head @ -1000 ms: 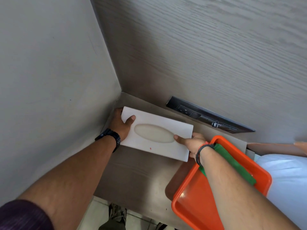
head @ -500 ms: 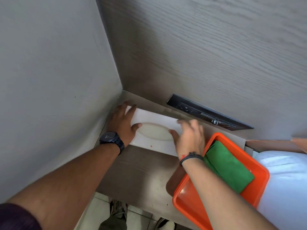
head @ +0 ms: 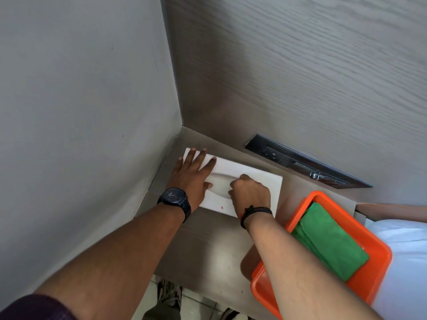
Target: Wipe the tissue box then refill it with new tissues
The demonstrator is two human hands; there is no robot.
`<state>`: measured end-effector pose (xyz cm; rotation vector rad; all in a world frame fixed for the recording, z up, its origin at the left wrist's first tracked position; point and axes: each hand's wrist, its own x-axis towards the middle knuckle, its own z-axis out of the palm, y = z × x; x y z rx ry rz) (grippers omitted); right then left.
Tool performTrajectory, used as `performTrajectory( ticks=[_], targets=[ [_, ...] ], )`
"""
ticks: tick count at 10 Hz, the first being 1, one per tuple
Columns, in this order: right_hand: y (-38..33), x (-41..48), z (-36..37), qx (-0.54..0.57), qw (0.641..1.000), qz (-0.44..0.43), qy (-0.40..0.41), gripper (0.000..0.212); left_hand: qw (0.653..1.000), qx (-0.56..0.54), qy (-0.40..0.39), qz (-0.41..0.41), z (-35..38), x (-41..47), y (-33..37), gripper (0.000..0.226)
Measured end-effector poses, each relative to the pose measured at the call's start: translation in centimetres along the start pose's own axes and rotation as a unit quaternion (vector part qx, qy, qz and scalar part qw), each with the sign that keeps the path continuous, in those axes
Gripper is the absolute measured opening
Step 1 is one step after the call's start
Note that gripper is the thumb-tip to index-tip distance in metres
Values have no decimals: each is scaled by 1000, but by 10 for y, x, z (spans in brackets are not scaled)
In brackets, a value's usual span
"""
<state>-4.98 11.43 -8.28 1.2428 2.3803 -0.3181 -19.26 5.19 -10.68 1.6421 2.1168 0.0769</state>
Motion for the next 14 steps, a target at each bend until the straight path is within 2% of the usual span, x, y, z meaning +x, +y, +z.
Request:
performTrajectory(
  ticks=[2,4,5,6,7,8,10,12,13,14],
  targets=[
    [0,3,5,-21,1000,-13,16,24,1000,-4,-3,3,0,0,0,66],
    [7,4,8,-12,997,-50,51,15,1000,7,-15,5,0,1,-1,66],
    [12,-4,6,11,994,-54,94,22,999,19,-30,4,-3,2,-1,67],
    [16,-9,5,43,991,-61,111,13,999,30,-38,5,-4,2,0,67],
    [19,-10,2,60,991,-56,110,12,998,37,-45,4,-6,1,1,66],
    [19,-10,0,84,989,-48,111,22,998,39,-54,2,-8,0,2,66],
    [16,-15,4,128,981,-35,142,14,998,35,-45,-1,-10,-3,5,70],
    [16,-16,2,143,983,-19,114,22,997,45,-56,3,-11,-5,5,78],
    [15,-20,-2,154,976,-17,152,27,998,34,-47,14,-15,-6,4,77],
    [14,-22,-9,189,947,6,260,28,999,-23,17,30,-21,-10,8,68]
  ],
)
